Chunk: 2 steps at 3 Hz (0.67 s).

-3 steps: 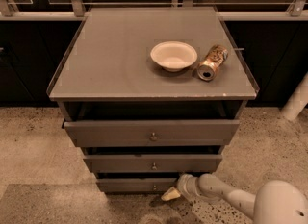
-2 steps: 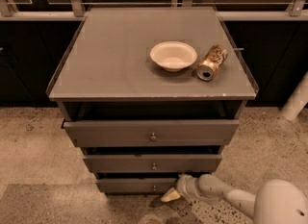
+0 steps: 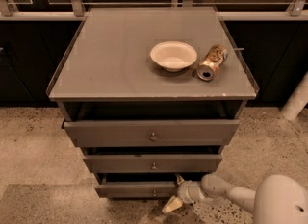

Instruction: Open bottom drawer

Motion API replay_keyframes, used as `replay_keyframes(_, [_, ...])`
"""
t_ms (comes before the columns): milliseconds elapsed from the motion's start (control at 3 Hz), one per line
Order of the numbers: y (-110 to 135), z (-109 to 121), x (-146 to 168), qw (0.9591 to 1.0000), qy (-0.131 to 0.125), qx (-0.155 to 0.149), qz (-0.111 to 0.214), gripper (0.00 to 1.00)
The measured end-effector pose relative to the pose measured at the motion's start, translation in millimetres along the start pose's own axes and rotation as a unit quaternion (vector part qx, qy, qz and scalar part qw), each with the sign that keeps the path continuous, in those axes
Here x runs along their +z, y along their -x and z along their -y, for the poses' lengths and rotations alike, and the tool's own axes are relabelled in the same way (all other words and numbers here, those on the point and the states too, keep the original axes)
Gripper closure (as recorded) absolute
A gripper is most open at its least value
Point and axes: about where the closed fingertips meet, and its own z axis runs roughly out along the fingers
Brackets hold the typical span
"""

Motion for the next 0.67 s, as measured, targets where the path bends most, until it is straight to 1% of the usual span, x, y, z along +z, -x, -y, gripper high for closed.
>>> replay_keyframes(333, [-0.3, -11.0, -1.9, 0.9995, 0.032, 0.003, -0.003, 0.00])
replay_keyframes(667, [0.0, -12.3, -2.3, 0.9993, 0.038, 0.005, -0.006, 0.00])
